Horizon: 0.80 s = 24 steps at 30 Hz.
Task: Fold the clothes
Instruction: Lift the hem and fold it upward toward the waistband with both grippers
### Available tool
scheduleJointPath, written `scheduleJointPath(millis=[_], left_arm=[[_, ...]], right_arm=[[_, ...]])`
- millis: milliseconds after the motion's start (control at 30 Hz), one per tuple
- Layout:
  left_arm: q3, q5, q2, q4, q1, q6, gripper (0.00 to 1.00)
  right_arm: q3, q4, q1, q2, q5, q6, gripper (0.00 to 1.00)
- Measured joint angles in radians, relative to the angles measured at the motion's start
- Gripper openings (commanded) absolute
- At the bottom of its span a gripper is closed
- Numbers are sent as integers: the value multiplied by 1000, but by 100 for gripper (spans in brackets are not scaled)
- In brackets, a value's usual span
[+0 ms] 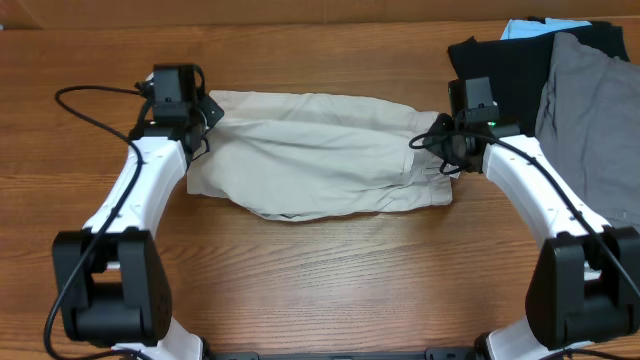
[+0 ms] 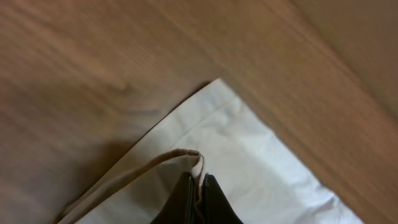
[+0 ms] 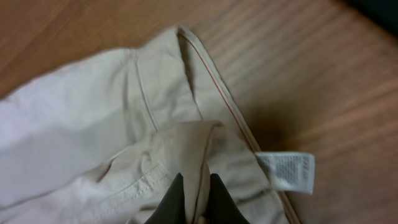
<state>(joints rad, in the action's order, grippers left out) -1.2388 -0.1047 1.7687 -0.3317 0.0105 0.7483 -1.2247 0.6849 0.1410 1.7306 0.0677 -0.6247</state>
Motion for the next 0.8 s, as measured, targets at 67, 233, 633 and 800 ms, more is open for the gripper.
scheduleJointPath(millis=[67, 233, 633, 800], left_arm=[[0, -4, 26, 60, 9, 0, 4], [0, -4, 90, 174, 25, 0, 30], [-38, 32, 115, 49, 27, -85, 100], [-111, 105, 14, -164, 27, -216, 100]], right_arm=[[0, -55, -1, 21, 0, 0, 4], [0, -193, -3, 67, 10, 0, 40], [-17, -188, -6, 76, 2, 19, 100], [-78, -103, -8, 32, -33, 133, 100]])
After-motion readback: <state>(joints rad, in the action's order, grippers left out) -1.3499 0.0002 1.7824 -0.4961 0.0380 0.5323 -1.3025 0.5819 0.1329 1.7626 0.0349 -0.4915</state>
